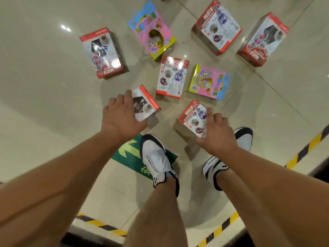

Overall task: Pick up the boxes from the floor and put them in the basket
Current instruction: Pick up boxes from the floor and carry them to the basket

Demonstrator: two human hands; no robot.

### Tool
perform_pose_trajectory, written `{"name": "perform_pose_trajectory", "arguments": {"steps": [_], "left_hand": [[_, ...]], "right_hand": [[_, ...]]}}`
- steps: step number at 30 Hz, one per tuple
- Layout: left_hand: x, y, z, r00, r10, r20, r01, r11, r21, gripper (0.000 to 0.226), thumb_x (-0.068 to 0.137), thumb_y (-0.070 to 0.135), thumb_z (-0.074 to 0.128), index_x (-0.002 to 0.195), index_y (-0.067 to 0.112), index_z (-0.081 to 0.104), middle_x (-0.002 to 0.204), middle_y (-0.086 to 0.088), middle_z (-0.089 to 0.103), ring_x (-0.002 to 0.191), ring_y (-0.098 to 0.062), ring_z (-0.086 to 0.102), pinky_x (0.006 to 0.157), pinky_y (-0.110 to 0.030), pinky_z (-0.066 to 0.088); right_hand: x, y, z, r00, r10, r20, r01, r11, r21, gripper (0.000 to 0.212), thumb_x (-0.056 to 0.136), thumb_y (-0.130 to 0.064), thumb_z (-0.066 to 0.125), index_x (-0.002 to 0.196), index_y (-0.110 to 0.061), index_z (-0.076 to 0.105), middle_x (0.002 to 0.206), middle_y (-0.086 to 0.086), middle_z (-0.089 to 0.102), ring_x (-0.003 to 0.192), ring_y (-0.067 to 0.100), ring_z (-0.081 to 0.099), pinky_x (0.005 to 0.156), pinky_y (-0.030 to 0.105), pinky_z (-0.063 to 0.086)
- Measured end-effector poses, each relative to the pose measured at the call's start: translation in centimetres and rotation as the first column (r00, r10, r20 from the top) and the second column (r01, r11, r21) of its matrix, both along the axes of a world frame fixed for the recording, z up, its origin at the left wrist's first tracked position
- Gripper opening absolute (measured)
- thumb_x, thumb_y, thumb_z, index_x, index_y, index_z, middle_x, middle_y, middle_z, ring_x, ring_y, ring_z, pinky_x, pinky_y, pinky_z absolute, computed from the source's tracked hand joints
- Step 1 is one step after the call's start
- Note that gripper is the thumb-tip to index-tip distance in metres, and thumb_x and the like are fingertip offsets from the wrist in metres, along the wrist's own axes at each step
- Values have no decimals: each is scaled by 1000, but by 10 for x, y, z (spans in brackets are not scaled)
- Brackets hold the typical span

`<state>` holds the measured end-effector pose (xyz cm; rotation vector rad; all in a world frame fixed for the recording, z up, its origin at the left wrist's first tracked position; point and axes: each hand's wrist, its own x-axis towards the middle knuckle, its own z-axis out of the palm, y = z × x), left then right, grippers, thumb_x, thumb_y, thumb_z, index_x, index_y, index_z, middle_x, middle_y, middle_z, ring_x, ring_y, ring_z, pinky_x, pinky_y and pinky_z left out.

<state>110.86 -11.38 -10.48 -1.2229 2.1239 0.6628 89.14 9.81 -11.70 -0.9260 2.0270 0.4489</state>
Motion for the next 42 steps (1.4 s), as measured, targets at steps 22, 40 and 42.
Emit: {"name": "perform_pose_trajectory", "arguments": {"steps": [22,40,42], "left_hand": [[15,26,538,768,607,-203,-503,769,394,55,84,68,54,127,37,65,109,6,74,85,-11,73,73,-39,62],[-7,36,706,815,554,-172,-451,791,413,88,55,83,61,123,29,67,92,1,78,79,-14,74,71,-30,52],[-28,35,706,833,526,-172,-415,799,436,94,50,86,62,124,28,67,95,1,79,79,-13,76,74,-32,54]], "right_hand": [[-71,13,545,672,-638,375,703,710,-52,41,95,-39,54,136,-29,52,121,2,65,102,18,65,83,33,53],[-92,158,706,468,-804,368,883,442,-159,57,79,-68,63,124,-34,58,109,-8,71,93,7,69,86,29,55],[-91,168,720,409,-844,346,913,375,-163,42,88,-60,59,121,-34,54,112,-8,66,92,5,63,74,24,49]]}}
